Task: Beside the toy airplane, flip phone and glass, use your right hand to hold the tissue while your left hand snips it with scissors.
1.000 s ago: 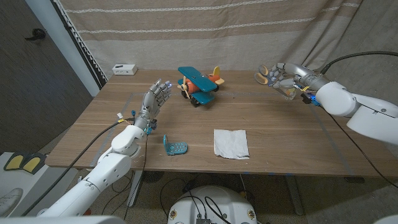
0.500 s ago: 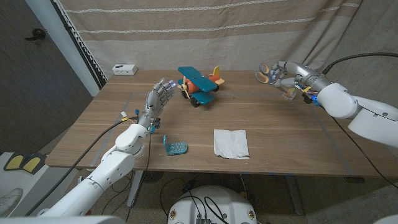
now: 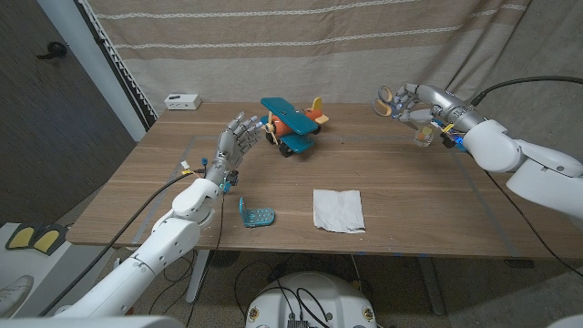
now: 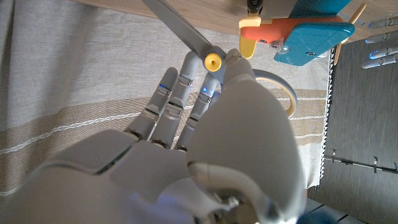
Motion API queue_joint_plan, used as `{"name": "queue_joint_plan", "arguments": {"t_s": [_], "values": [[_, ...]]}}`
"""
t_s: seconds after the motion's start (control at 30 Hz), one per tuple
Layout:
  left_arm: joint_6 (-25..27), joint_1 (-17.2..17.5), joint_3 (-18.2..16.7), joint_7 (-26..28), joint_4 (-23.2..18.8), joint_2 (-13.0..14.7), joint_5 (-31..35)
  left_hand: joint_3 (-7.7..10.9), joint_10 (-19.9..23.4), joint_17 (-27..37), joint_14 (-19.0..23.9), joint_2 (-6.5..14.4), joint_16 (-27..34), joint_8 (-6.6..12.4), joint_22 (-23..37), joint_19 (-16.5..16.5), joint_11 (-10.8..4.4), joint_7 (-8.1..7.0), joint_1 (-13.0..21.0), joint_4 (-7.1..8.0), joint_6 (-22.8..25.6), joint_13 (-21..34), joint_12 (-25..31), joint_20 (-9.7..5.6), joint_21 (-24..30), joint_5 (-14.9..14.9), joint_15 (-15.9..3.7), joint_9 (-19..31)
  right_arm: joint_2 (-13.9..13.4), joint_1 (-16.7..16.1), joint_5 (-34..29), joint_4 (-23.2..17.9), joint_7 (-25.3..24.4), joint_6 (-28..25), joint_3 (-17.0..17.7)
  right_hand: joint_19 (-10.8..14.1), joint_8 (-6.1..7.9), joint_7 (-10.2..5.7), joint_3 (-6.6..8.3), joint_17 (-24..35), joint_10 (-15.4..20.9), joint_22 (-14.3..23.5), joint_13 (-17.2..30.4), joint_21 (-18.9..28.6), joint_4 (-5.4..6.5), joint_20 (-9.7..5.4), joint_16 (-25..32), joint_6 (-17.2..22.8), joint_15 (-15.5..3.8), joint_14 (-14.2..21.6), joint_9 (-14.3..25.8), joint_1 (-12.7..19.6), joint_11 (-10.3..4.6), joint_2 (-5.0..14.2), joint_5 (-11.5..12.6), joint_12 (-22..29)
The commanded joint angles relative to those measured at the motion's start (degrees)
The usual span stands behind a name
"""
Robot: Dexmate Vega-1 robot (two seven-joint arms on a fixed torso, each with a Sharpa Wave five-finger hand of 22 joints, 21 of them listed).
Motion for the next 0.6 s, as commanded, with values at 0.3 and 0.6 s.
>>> {"name": "queue_joint_plan", "arguments": {"t_s": [0.3,0.6], "values": [[4.3,0.1,0.3,0.5,-5.4,2.0,-1.0,1.0,-0.3,1.1,2.1,0.6,1.3,1.43,0.6,0.2,0.2,-1.98,0.0,-0.04,3.6,1.7,0.4,0.62,0.8,-0.1,-5.46,0.4,2.8,1.0,-6.4,0.9,-1.7,2.6,-1.3,-0.5,0.06,-0.54,0.98,0.2,3.8,-0.2,11.0,0.9,0.4,-5.42,-0.5,0.6,-7.93,1.1,-0.5,4.2,-3.52,3.48,0.0,-0.1],[6.3,-0.4,0.7,-1.3,-7.3,4.1,-1.1,1.59,8.7,3.4,5.9,-0.1,3.7,2.48,1.0,0.1,-0.81,0.86,-0.4,-0.48,7.3,5.4,5.7,1.13,1.4,-0.3,-5.97,0.5,3.5,0.3,-8.4,1.5,-2.8,4.0,-0.9,-0.7,0.15,-0.74,0.96,0.1,3.8,-0.3,10.9,1.4,0.39,-5.42,-0.8,1.0,-7.93,1.1,-0.9,4.2,-3.67,3.5,-0.1,-0.3]]}}
